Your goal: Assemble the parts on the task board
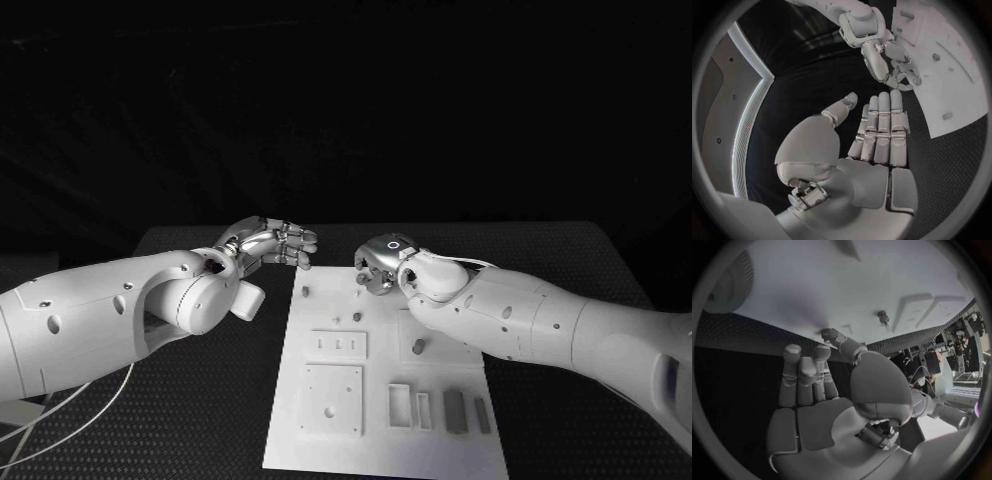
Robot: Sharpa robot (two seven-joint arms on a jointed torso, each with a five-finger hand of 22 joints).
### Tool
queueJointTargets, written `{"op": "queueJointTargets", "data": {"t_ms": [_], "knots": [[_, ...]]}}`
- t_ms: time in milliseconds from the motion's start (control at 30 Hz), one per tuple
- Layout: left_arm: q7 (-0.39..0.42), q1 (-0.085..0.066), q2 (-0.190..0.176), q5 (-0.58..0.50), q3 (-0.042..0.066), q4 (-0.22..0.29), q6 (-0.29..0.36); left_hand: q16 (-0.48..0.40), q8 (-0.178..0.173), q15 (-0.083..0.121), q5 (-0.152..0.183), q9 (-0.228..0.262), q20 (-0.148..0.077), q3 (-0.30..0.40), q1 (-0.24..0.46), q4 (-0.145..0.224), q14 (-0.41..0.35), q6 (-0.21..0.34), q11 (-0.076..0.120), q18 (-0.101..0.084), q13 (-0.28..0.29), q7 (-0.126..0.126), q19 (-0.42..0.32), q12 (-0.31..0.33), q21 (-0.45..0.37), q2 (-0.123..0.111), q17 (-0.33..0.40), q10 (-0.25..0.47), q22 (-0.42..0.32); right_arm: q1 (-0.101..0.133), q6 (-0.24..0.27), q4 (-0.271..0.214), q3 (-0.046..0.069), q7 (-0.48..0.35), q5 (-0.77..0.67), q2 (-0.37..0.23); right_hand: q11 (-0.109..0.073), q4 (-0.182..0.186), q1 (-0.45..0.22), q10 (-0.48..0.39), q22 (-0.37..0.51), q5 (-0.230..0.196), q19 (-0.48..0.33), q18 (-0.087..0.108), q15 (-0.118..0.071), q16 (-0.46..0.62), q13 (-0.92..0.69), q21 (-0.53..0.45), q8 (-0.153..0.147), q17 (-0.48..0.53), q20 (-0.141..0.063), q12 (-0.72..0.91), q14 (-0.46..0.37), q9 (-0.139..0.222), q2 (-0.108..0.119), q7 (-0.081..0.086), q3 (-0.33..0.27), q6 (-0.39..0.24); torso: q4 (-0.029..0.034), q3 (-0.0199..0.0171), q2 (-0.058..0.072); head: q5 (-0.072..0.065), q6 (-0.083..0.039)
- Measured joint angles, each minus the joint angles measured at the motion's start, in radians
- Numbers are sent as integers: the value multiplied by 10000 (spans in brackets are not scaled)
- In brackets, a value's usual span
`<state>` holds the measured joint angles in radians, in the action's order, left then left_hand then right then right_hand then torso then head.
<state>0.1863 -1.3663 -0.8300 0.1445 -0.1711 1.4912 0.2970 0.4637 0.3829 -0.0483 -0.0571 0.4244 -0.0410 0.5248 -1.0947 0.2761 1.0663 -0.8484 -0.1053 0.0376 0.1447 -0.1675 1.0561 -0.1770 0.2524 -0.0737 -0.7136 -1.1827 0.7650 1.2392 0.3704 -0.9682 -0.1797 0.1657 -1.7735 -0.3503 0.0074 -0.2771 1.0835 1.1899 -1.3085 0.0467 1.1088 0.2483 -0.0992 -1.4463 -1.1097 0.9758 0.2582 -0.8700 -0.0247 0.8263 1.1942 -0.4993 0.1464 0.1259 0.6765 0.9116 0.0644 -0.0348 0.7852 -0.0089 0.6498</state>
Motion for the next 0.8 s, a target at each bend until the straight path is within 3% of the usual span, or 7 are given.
{"op": "queueJointTargets", "data": {"t_ms": [267,400,800], "knots": [[-2,-1,-28,2,0,-14,1,0,0,0,0,1,0,0,0,0,0,0,0,0,0,0,0,0,0,0,-6,0,-1,3,98,-216,0,-5,72,-192,-1,26,0,0,0,0,-13,-1,1,0,-13,0,0,0,15,0,1,-1,0,0,26,-2,2,-4,0,-2,-2],[-2,-2,-41,3,0,-30,3,0,0,0,0,1,0,0,0,0,0,0,0,0,0,0,0,0,0,0,-8,0,-1,64,221,-760,11,-14,190,-603,-1,26,0,1,0,0,-14,0,39,0,-28,0,0,0,16,0,38,8,0,-2,26,-1,0,-3,-2,-18,-11],[20,-85,-148,5,1,-108,5,-39,0,-4,0,2,0,0,0,0,64,0,-36,-2,12,0,0,0,0,0,-38,-36,8,832,311,-2594,427,-80,972,-2357,-2,279,-106,2,0,-1,-15,-1,39,-39,-95,0,1,45,18,1,38,8,348,-8,22,0,-81,0,-21,13,-132]]}}
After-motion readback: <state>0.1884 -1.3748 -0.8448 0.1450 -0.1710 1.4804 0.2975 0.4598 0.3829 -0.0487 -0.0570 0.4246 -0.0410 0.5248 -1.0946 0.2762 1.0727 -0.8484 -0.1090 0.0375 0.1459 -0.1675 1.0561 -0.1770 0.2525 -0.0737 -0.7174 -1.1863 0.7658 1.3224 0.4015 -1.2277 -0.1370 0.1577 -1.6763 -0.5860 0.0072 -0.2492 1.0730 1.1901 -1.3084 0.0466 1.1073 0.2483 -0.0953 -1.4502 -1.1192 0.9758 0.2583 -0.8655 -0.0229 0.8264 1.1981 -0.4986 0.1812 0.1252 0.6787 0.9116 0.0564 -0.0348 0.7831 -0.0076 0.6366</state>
